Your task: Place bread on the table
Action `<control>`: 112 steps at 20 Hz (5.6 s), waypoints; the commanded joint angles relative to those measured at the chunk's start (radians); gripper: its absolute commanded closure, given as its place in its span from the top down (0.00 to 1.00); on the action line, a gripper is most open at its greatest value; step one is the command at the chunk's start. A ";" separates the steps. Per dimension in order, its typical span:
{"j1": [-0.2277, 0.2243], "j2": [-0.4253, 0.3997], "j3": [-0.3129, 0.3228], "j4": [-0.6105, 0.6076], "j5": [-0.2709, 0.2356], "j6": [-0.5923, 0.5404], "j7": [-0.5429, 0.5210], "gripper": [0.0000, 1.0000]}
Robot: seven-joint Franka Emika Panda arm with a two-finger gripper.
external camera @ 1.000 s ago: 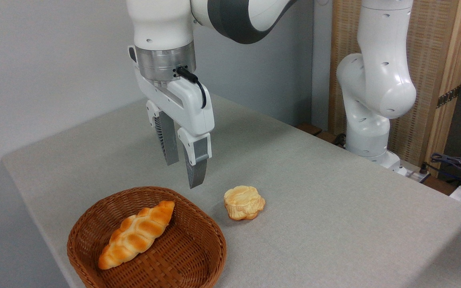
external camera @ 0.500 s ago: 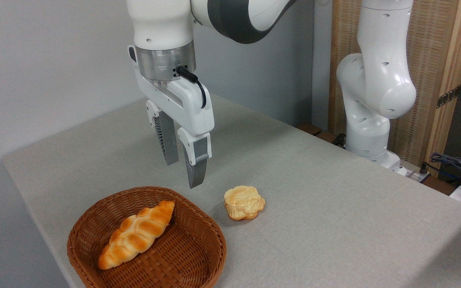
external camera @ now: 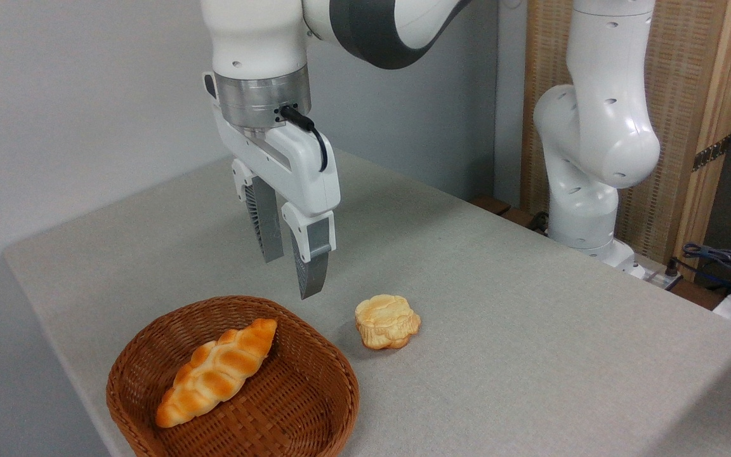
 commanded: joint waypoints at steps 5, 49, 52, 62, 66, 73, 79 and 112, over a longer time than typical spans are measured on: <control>0.001 0.001 0.009 0.022 -0.004 0.009 0.014 1.00; 0.003 0.291 -0.054 0.011 -0.118 0.351 0.028 1.00; 0.006 0.290 -0.051 0.011 -0.115 0.348 0.054 1.00; 0.004 0.297 -0.052 0.012 -0.115 0.346 0.056 0.46; 0.004 0.296 -0.052 0.014 -0.118 0.346 0.056 0.45; 0.004 0.278 -0.051 0.014 -0.118 0.340 0.056 0.45; 0.004 0.278 -0.051 0.012 -0.116 0.337 0.057 0.39; 0.006 0.129 -0.011 0.028 -0.124 0.222 0.050 0.00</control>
